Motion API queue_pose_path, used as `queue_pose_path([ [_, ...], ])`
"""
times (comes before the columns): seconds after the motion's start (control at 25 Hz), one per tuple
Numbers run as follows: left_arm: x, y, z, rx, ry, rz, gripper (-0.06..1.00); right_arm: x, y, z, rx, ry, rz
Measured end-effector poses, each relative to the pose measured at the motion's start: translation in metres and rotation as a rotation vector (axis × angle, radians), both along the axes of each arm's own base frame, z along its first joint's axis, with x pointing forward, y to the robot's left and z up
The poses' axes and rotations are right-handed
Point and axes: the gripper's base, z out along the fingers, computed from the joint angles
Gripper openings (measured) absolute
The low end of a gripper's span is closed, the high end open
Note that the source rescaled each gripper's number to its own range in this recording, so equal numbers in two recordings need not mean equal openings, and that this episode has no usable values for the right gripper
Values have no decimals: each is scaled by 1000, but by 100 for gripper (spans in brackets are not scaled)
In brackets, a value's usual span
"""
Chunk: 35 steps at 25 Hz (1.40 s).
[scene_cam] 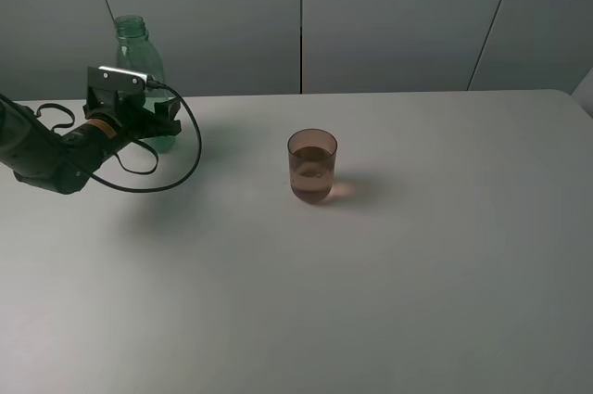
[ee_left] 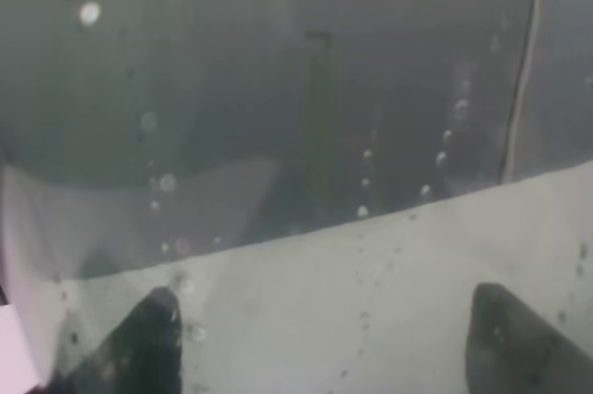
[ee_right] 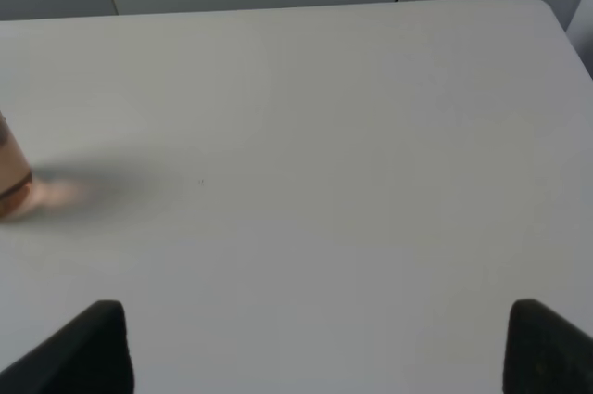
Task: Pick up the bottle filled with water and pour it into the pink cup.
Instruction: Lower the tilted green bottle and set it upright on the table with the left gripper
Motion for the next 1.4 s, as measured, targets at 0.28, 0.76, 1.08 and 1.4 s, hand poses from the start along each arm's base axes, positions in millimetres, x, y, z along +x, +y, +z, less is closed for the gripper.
queue_pose_path([
  [0.28, 0, 0, -1, 6, 6, 0, 4, 0, 0, 0, 0, 0, 0],
  [0.76, -5, 1, -15, 46, 126, 2, 78, 0, 0, 0, 0, 0, 0],
  [1.08, -15, 3, -18, 56, 172, 1, 86, 0, 0, 0, 0, 0, 0],
  [1.4, -23, 5, 2, 81, 231, 12, 86, 0, 0, 0, 0, 0, 0],
])
